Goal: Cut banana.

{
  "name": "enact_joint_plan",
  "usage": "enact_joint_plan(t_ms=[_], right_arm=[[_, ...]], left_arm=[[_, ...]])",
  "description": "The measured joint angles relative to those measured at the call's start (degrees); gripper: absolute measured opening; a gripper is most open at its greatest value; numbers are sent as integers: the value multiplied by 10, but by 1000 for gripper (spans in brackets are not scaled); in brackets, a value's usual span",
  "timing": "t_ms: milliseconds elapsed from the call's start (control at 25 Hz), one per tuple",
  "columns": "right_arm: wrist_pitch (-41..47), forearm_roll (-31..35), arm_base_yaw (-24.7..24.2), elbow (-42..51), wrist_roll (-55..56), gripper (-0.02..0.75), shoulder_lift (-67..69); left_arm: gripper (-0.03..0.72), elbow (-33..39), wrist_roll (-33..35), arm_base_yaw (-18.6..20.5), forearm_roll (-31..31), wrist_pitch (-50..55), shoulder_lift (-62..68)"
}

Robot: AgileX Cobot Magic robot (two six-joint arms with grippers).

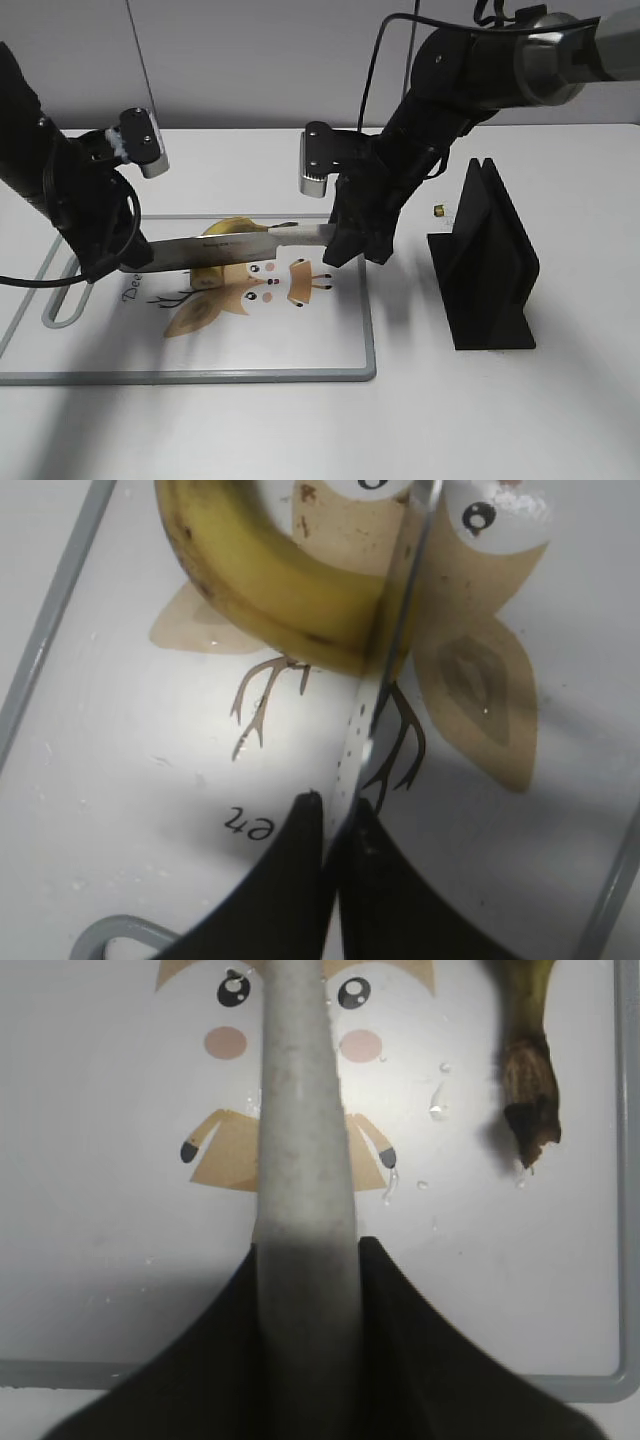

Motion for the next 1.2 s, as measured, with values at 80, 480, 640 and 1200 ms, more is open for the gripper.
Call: enact_joint_plan(t_ms=[80, 480, 640, 1200], right_arm=[[0, 1, 0, -1, 0, 172, 4], [-8, 6, -1, -4, 1, 174, 39], [-3, 10, -2, -6, 1, 174, 40], [25, 8, 0, -1, 12, 174, 27]], left_arm=[[1, -3, 1, 0, -1, 1, 7], [3, -6, 6, 0, -9, -18, 50], [3, -8, 6, 0, -9, -14, 51], [3, 2, 4, 0, -8, 17, 23]])
